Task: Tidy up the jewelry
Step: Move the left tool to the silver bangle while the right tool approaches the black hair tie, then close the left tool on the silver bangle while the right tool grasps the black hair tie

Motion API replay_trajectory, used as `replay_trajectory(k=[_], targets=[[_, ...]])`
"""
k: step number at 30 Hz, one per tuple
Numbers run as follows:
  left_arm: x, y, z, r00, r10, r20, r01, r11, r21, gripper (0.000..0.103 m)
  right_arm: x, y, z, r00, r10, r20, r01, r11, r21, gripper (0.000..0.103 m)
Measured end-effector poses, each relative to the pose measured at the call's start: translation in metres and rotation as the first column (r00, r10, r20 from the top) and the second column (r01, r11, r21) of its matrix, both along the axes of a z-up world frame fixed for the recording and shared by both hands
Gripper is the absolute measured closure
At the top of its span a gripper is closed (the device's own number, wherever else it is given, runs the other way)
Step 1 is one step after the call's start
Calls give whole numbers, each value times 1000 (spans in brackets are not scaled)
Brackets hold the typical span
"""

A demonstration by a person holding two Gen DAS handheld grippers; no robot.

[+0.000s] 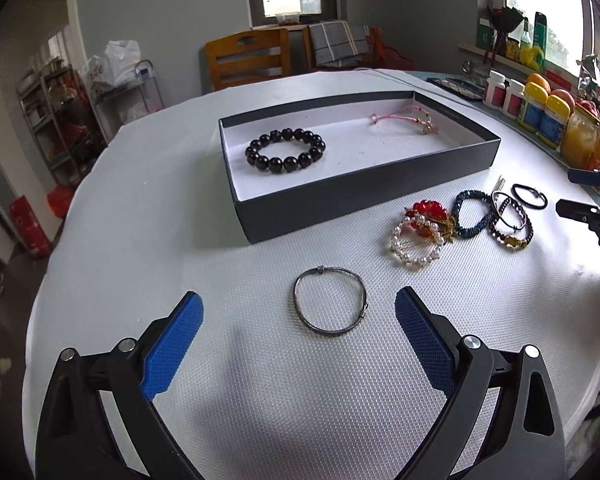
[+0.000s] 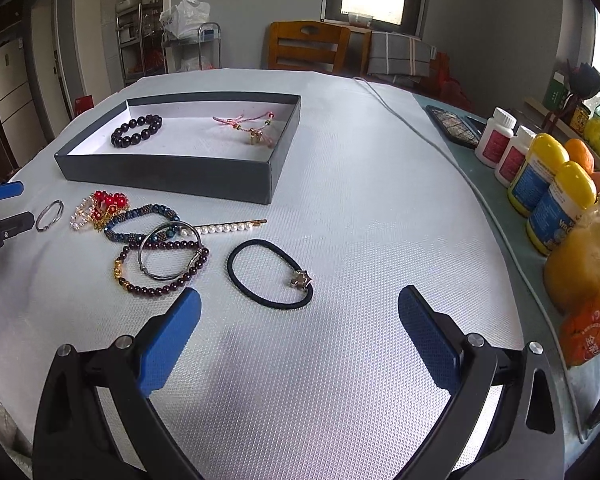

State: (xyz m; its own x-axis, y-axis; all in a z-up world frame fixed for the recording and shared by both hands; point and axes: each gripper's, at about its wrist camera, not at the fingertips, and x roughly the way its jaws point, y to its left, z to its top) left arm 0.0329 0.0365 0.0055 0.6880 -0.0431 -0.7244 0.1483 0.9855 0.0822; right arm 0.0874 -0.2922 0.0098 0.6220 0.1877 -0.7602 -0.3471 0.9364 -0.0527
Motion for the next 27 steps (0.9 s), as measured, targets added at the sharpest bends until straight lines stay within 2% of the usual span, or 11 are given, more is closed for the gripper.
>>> replay_trajectory(k=[2, 3, 4, 10, 21, 27], targets=[[1, 0, -2, 1000, -4, -13, 4, 1000, -6, 5, 3, -2, -2, 1000, 1, -6, -1, 1000, 15, 13], [2, 0, -2, 1000, -8, -17, 8, 1000, -14, 5, 5, -4, -2, 1000, -5, -11, 5, 1000, 21, 26], [2, 0, -3, 1000, -10, -21, 10, 1000, -20, 5, 9, -6, -3, 1000, -20, -18, 20, 1000, 22, 35], [4, -1, -6, 999, -13, -37, 11, 999, -31, 6, 21, -7, -7, 998, -25, -56, 25, 1000, 14, 60], [15, 4, -15, 994, -15, -109, 8, 998, -67, 9, 29, -3, -13, 996, -17, -84, 19, 1000, 18, 62], [14, -5, -14, 993, -51, -104, 46, 998, -48, 23, 28, -2, -14, 996, -8, -87, 11, 1000, 25, 69]])
